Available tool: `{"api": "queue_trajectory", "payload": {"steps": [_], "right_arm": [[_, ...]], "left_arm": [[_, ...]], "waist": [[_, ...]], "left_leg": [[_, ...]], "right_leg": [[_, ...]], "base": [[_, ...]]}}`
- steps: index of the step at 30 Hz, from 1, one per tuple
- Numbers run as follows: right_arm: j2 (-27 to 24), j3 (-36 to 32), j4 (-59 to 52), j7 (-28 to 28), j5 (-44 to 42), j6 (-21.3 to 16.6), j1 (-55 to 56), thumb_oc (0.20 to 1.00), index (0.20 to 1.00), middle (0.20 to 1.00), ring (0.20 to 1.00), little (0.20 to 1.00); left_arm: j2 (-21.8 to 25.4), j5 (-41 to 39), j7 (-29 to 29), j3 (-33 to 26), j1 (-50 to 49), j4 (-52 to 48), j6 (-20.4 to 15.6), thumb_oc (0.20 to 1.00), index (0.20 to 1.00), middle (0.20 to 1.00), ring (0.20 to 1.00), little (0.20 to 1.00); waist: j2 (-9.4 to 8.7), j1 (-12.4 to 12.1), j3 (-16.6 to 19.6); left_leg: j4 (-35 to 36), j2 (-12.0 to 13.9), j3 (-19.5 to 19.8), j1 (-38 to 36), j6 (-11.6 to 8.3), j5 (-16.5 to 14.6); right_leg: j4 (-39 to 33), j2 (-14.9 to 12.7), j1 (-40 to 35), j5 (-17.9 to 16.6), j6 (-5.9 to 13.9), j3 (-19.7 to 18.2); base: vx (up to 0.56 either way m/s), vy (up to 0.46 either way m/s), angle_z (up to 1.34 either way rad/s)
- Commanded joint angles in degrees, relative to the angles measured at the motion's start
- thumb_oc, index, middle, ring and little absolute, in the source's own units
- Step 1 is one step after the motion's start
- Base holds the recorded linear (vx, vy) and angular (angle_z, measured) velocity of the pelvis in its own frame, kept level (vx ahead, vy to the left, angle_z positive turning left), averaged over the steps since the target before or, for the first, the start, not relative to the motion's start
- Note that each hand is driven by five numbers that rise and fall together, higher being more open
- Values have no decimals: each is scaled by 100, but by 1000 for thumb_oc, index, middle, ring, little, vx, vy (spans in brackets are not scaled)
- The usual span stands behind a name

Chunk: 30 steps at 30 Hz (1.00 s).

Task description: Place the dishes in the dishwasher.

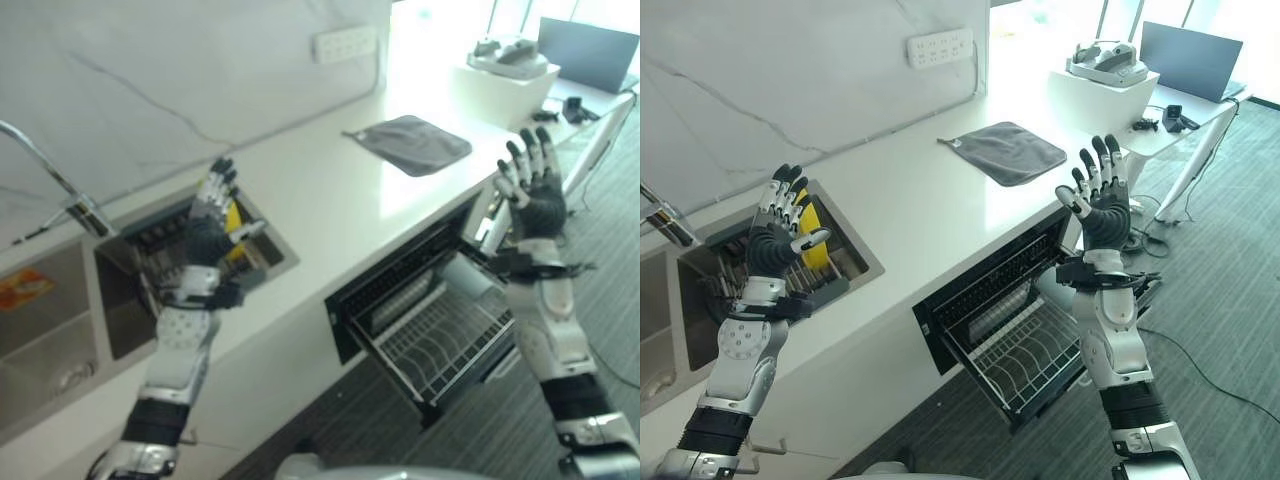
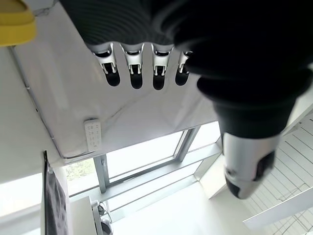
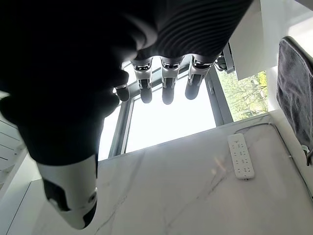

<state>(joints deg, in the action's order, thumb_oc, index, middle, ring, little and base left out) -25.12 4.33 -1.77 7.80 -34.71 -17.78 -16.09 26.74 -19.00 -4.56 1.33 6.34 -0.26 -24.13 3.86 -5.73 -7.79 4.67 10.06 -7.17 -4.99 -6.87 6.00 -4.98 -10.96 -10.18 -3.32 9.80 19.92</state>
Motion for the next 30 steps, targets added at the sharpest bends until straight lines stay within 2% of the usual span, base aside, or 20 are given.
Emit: {"api": "queue_trajectory", "payload": {"steps": [1, 8, 12, 16, 18, 20, 21, 24, 25, 26, 27, 30], "right_arm": [[45, 132, -471, -454, 263, 84, -132, 1000, 1000, 1000, 1000, 1000], [191, 649, -552, -382, 318, 541, -515, 1000, 1000, 1000, 1000, 1000], [371, 905, -380, -434, -106, 786, -838, 1000, 1000, 1000, 1000, 1000], [557, 1064, -167, -109, 118, 850, -1215, 1000, 1000, 1000, 1000, 1000], [640, 1081, -44, 30, 224, 878, -1400, 1000, 1000, 1000, 1000, 1000], [642, 1031, 77, 160, 328, 883, -1552, 1000, 1000, 1000, 1000, 1000], [638, 1031, 96, 237, 356, 911, -1616, 1000, 1000, 1000, 1000, 1000], [652, 963, 265, 280, 445, 883, -1704, 1000, 1000, 1000, 1000, 1000], [643, 938, 344, 289, 460, 831, -1721, 1000, 1000, 1000, 1000, 1000], [619, 926, 395, 300, 452, 806, -1750, 1000, 1000, 1000, 1000, 1000], [540, 867, 646, 304, 366, 706, -1913, 1000, 1000, 1000, 1000, 1000], [336, 893, 970, 257, 129, 600, -2214, 1000, 1000, 1000, 1000, 1000]], "left_arm": [[307, 103, -184, -332, 159, -224, -393, 1000, 1000, 1000, 1000, 1000], [306, 158, -207, -667, -194, -593, -405, 1000, 1000, 1000, 1000, 1000], [390, 80, -150, -850, -318, -651, -342, 1000, 1000, 1000, 1000, 1000], [449, -194, 293, -841, -398, -589, -103, 1000, 1000, 1000, 1000, 1000], [435, -388, 804, -743, -442, -535, 50, 1000, 1000, 1000, 1000, 1000], [409, -803, 1452, -514, -585, -623, 300, 1000, 1000, 1000, 1000, 1000], [361, -1374, 2005, -366, -619, -665, 557, 1000, 1000, 1000, 1000, 1000], [125, -2375, 3141, 198, -630, -834, 1209, 1000, 1000, 1000, 1000, 1000], [4, -2804, 3580, 460, -610, -881, 1595, 1000, 1000, 1000, 1000, 1000], [-50, -3003, 3734, 652, -576, -904, 1861, 1000, 1000, 1000, 1000, 1000], [-247, -3552, 4239, 1290, -532, -899, 2459, 1000, 1000, 1000, 1000, 1000], [-230, -3627, 4448, 2017, -481, -654, 2502, 1000, 1000, 1000, 1000, 1000]], "waist": [[-358, -213, 247], [-410, -692, 298], [-449, -982, 318], [-479, -1189, 303], [-480, -1257, 281], [-491, -1333, 244], [-489, -1349, 229], [-466, -1344, 192], [-458, -1322, 180], [-454, -1307, 171], [-438, -1242, 136], [-423, -1122, 111]], "left_leg": [[33, 10, 109, 289, -12, 114], [33, -134, 468, 405, 27, 89], [33, -216, 654, 461, 51, 93], [17, -284, 785, 469, 87, 69], [1, -301, 818, 465, 103, 54], [-13, -313, 850, 449, 108, 10], [-9, -312, 845, 442, 115, 7], [-3, -316, 846, 421, 139, -2], [0, -316, 825, 416, 150, -5], [6, -314, 808, 412, 154, -7], [27, -312, 769, 400, 166, -4], [33, -318, 705, 418, 179, 8]], "right_leg": [[187, -196, 28, 90, -224, 147], [161, -207, -88, 136, -230, 438], [165, -187, -163, 186, -250, 568], [191, -150, -213, 256, -300, 601], [196, -150, -226, 260, -306, 612], [206, -144, -248, 280, -308, 623], [194, -145, -254, 267, -306, 630], [219, -154, -247, 247, -308, 660], [230, -156, -244, 242, -310, 672], [233, -158, -241, 235, -308, 683], [262, -161, -225, 220, -296, 698], [255, -172, -184, 177, -257, 690]], "base": [[-3, 41, 20], [27, 37, 34], [56, 24, 27], [61, 22, 13], [26, 20, 23], [1, 17, 14], [-32, 32, 5], [-27, 26, 5], [-37, 24, 3], [-62, 27, 3], [-66, 24, 2], [-63, 14, 8]]}}
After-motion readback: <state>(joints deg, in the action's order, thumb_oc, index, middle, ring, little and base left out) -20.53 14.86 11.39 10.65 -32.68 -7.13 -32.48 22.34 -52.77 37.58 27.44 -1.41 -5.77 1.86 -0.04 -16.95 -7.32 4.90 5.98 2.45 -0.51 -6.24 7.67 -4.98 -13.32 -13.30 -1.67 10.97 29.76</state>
